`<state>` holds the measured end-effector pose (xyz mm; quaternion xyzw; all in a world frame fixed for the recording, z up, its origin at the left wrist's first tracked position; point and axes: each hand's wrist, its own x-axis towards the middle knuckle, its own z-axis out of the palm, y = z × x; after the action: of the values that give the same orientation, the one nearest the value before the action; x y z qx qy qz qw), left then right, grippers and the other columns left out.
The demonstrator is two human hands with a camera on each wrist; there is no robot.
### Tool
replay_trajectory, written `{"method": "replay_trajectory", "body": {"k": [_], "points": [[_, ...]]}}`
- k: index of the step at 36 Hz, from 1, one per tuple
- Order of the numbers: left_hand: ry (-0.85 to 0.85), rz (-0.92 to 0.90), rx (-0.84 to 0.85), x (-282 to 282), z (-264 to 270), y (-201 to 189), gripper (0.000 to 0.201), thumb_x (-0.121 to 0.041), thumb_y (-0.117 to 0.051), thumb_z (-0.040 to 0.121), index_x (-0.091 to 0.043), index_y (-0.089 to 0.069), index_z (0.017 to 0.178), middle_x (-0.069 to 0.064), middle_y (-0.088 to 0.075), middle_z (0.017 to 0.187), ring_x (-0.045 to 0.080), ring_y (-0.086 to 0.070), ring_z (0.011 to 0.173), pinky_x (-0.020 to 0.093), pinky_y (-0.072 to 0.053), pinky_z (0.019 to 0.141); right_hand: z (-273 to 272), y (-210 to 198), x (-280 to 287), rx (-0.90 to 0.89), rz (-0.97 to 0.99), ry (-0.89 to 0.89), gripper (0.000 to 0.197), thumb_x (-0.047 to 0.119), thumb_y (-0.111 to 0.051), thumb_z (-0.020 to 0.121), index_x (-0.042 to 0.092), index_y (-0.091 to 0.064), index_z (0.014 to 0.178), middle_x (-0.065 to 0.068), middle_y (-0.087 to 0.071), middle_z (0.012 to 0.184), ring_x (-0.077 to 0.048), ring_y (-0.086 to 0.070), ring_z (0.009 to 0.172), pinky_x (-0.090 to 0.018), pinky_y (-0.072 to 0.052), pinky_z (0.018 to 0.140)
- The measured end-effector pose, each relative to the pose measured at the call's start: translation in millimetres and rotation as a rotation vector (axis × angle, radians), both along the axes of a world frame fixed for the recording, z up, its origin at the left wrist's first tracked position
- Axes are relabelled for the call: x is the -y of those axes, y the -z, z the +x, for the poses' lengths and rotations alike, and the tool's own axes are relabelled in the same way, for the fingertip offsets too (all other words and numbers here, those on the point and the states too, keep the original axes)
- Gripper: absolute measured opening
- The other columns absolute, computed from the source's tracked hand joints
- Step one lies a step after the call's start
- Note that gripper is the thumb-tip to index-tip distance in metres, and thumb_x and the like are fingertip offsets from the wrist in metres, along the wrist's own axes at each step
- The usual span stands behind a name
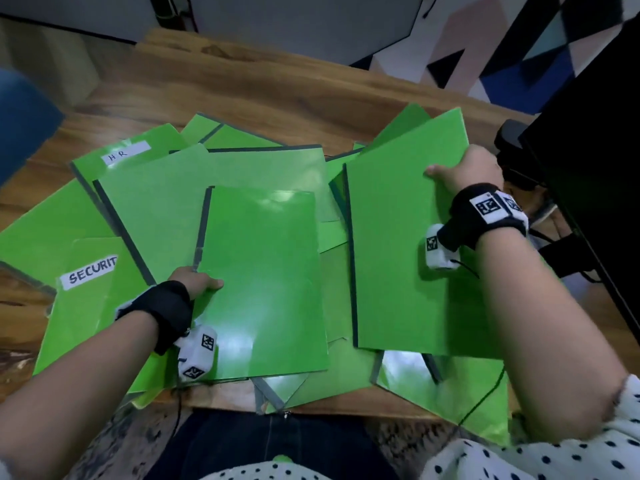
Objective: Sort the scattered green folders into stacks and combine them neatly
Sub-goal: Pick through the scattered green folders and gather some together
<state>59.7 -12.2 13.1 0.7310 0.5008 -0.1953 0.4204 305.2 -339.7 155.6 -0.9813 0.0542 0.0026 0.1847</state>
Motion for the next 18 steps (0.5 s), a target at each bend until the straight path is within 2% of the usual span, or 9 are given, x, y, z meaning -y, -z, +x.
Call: {"method": "replay_trajectory", "body": {"k": [4,7,9,12,15,18], "points": [[0.036,0.008,-0.03,-1,2,-2,0.08,-0.02,-0.071,0.084,0.006,-0.027,0.145,0.021,-0.035,0.149,0.037,-0.039,0.133,0.04,-0.034,0.107,5,-31,-21,0.108,0.152,-0.032,0.061,0.05,-0.072,0.075,0.005,-0.055,0.113,-0.013,-0.061,0.12,-0.032,-0.058,0.111,-0.041,-0.047,0.089],[0.05,0.001,-0.031,-1,-1,-4,0.077,-0.024,-0.069,0.085,0.008,-0.028,0.143,0.022,-0.036,0.148,0.036,-0.041,0.132,0.038,-0.036,0.106,4,-28,-35,0.064,0.346,-0.009,0.061,0.046,-0.074,0.075,0.006,-0.055,0.118,-0.011,-0.062,0.121,-0.029,-0.059,0.112,-0.04,-0.048,0.094],[0.04,-0.048,-0.018,-4,-5,-5,0.075,-0.026,-0.065,0.088,0.007,-0.028,0.144,0.022,-0.036,0.148,0.036,-0.04,0.133,0.038,-0.036,0.107,-5,-11,-45,-0.041,0.43,0.02,0.068,0.043,-0.075,0.075,0.004,-0.051,0.125,-0.013,-0.058,0.126,-0.03,-0.057,0.116,-0.039,-0.047,0.095],[-0.015,-0.171,0.03,-9,-7,-3,0.068,-0.029,-0.056,0.094,0.006,-0.026,0.145,0.023,-0.032,0.15,0.037,-0.036,0.135,0.042,-0.032,0.111,-31,28,-65,-0.208,0.452,0.041,0.077,0.036,-0.072,0.081,0.0,-0.033,0.139,-0.018,-0.043,0.143,-0.032,-0.044,0.129,-0.041,-0.039,0.103],[-0.165,-0.324,0.114,-10,-10,1,0.069,-0.039,-0.048,0.096,0.0,-0.023,0.148,0.021,-0.026,0.153,0.035,-0.029,0.14,0.041,-0.026,0.113,-57,70,-80,-0.288,0.463,0.037,0.07,0.023,-0.069,0.085,0.003,-0.029,0.138,-0.019,-0.04,0.144,-0.034,-0.043,0.129,-0.042,-0.04,0.101],[-0.212,-0.406,0.147,-9,-10,1,0.074,-0.048,-0.044,0.095,-0.006,-0.019,0.15,0.018,-0.02,0.156,0.033,-0.022,0.143,0.04,-0.019,0.115,-73,99,-84,-0.367,0.497,0.038,0.072,0.016,-0.067,0.086,0.011,-0.022,0.142,-0.021,-0.035,0.146,-0.036,-0.04,0.131,-0.046,-0.04,0.102]]}}
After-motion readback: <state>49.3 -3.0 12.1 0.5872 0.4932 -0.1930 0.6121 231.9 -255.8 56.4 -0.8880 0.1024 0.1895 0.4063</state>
